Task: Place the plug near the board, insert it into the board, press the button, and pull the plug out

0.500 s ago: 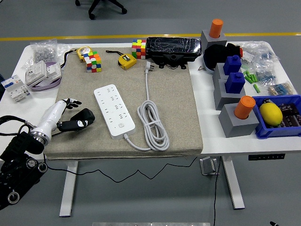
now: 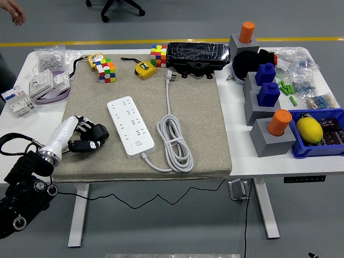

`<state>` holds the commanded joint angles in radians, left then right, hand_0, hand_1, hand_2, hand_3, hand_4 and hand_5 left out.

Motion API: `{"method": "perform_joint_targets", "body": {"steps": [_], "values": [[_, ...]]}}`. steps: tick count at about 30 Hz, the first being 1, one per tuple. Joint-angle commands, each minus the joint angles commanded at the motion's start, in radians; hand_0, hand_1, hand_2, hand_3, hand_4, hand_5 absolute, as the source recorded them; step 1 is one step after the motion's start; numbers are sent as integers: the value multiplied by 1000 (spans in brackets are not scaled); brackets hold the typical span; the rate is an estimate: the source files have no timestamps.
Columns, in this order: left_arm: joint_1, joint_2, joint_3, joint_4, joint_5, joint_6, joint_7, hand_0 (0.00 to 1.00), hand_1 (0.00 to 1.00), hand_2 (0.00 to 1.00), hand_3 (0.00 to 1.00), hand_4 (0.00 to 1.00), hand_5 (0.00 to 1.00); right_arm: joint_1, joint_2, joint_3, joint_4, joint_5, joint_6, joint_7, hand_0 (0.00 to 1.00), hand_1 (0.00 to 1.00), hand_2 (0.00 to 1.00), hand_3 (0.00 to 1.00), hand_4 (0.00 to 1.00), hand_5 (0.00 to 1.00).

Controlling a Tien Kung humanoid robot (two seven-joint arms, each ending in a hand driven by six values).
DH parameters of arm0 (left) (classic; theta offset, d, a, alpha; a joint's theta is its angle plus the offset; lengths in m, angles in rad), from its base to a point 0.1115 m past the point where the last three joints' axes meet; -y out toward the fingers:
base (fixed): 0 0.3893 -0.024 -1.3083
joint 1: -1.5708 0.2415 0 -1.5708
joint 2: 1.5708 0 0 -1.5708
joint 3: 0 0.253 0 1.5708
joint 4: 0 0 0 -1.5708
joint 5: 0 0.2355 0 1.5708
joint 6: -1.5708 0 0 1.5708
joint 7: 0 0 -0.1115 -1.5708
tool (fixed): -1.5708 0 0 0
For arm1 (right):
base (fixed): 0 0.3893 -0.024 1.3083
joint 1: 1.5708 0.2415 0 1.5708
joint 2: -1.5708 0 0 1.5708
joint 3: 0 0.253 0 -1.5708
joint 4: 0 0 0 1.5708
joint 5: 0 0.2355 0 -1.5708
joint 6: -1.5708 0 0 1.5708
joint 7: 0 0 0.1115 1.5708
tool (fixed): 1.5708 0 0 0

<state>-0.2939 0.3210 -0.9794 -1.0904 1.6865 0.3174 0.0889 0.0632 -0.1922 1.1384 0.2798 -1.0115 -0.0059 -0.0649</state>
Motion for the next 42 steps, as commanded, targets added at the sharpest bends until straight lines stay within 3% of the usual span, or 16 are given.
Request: {"method": "perform_joint_targets", "body": {"steps": [2,3,14,26,42], "values": [[-3,-2,0,-1,-5,12,-5,427,386,439,527,609,2,0,-1,1,-1,0,-1,0,654,652,641,568,995,565],[-3,-2,1,-2,-7,17,-8,346,338,398,510,590,2,0,-1,1,-1,0,-1,0,654,651,641,568,995,564],[-40,-4,20,-43,-64,-10,-14,342,337,399,512,606,2,-2,-2,6,-1,-2,-2,1,654,651,641,569,995,565],[-102,-24,73,-8,-119,-44,-9,347,338,400,513,618,2,1,-3,4,0,0,-1,0,654,651,640,569,995,565],[-125,-26,102,29,-131,-56,1,356,342,401,514,617,2,4,-5,4,5,-2,-1,0,654,650,639,569,995,565]]}}
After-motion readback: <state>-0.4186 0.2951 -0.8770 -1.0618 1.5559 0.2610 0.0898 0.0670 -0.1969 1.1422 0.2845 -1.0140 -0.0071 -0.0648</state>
